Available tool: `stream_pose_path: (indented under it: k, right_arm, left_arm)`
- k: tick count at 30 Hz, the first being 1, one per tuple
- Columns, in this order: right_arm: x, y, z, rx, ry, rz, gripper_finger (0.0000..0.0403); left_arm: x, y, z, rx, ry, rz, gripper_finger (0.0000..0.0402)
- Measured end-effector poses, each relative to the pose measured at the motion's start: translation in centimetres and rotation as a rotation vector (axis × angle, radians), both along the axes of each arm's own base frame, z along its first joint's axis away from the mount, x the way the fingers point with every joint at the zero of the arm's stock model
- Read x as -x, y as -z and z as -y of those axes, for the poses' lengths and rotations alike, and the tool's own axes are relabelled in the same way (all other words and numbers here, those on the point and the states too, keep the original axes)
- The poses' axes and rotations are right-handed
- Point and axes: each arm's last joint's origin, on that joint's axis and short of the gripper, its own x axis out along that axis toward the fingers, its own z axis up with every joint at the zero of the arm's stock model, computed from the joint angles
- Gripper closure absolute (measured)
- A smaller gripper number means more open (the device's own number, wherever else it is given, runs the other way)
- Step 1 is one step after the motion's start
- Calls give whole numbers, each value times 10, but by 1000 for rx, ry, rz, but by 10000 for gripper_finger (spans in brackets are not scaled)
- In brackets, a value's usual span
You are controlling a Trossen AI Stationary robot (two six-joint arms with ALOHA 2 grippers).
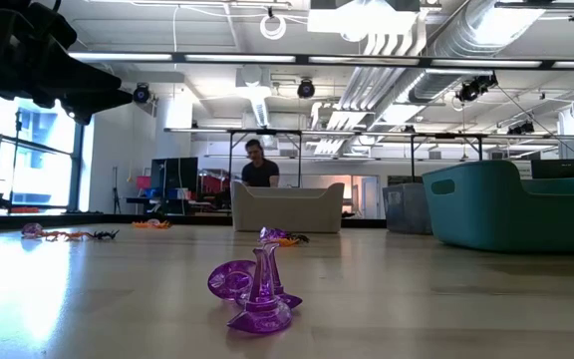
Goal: Sort Halloween decoration
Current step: Put the purple witch hat toy into the white bin
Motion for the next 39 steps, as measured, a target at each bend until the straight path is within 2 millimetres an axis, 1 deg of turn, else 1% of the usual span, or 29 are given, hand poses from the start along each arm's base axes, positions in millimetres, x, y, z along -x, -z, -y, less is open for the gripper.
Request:
stream_pose_path:
  k: [5,7,18,23,26,29,39]
  right_arm:
    - [-1,0,-1,-6,0,13,376]
    - [-1,0,-1,-7,0,15,395]
    - [-1,-1,0,4,0,39,400]
    - [1,-12,4,13,-1,72,378]
    - [4,-17,11,67,0,70,359]
    - [3,-21,12,65,4,82,337]
    - [-1,-22,14,56,9,85,266]
  left_arm:
    - [0,0,0,0,0,0,216]
    - [0,0,0,0,0,0,216]
    - [0,0,0,0,0,0,216]
    - [0,0,0,0,0,0,216]
    - [0,0,0,0,0,0,216]
    - [0,0,0,0,0,0,216]
    - [0,0,0,0,0,0,216]
